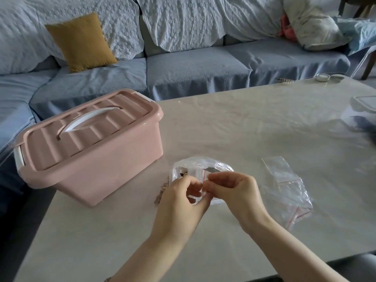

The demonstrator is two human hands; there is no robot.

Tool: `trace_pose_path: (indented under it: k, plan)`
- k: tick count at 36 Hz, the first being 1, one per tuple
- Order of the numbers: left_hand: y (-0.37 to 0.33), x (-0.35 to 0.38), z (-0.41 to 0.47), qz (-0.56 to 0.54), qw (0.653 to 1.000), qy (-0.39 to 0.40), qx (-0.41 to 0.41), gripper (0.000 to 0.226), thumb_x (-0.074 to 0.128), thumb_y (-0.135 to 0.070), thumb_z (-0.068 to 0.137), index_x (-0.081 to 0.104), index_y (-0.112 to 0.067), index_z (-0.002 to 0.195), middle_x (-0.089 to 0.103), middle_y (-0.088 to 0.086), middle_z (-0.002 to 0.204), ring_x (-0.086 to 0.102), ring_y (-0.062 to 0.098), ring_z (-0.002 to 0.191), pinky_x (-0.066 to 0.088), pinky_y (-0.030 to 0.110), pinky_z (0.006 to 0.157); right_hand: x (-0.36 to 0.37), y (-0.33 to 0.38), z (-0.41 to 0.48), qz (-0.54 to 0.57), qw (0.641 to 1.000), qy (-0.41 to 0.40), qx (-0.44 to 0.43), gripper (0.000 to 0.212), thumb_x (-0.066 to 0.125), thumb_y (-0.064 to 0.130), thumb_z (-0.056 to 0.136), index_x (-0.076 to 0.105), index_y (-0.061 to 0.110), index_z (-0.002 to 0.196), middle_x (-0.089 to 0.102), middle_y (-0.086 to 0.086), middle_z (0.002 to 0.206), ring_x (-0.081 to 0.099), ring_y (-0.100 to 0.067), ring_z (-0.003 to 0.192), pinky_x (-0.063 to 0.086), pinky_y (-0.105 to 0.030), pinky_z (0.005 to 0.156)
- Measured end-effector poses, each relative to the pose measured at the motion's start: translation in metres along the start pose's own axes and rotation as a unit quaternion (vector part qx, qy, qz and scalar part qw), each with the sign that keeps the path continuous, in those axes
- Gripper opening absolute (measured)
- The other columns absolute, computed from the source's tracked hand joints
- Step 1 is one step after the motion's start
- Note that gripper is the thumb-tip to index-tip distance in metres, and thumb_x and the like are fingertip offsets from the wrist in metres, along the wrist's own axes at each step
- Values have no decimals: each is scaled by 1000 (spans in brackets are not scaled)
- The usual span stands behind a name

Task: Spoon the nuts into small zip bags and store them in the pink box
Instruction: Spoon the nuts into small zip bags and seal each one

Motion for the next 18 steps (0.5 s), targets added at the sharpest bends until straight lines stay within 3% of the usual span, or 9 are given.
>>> trace_pose_path:
  k: [5, 8, 13, 18]
  plan:
    - [2, 0, 2, -9, 1000, 5, -10, 6, 71, -27, 80, 68, -23, 77, 69, -10, 70, 64, -2, 67, 48, 12, 60, 9, -7, -1, 35, 998, 42, 38, 18, 76, -1, 70, 68, 13, 62, 72, -4, 64, 69, -13, 59, 54, -18, 63]
    - [-1, 3, 3, -30, 999, 29, 4, 11, 66, -24, 84, 72, -20, 75, 70, -10, 67, 64, -2, 66, 51, 20, 61, 11, -5, 0, 29, 997, 59, 37, 13, 76, -1, 71, 69, 10, 66, 72, -7, 66, 70, -16, 62, 53, -17, 61]
    - [11, 12, 4, -84, 988, 120, -40, 21, 61, -27, 88, 74, -18, 74, 68, 5, 67, 59, 15, 62, 53, 36, 66, 5, 5, 4, -23, 998, 53, 15, 12, 80, 5, 66, 69, 6, 71, 73, -10, 69, 68, -16, 60, 51, -15, 59]
    - [11, 14, 0, -90, 976, 189, -56, 31, 56, -26, 92, 69, -10, 68, 67, -3, 65, 63, 6, 66, 51, 19, 63, 10, 5, 2, -34, 995, 91, 24, 16, 76, -1, 69, 68, 12, 67, 69, 0, 57, 64, -8, 51, 48, -12, 53]
Point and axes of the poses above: each hand's wrist, its own z-axis towards the middle knuckle, its own x-axis out of the palm, y = z × x, the point moved 10 cm from there along z, towards the middle knuckle
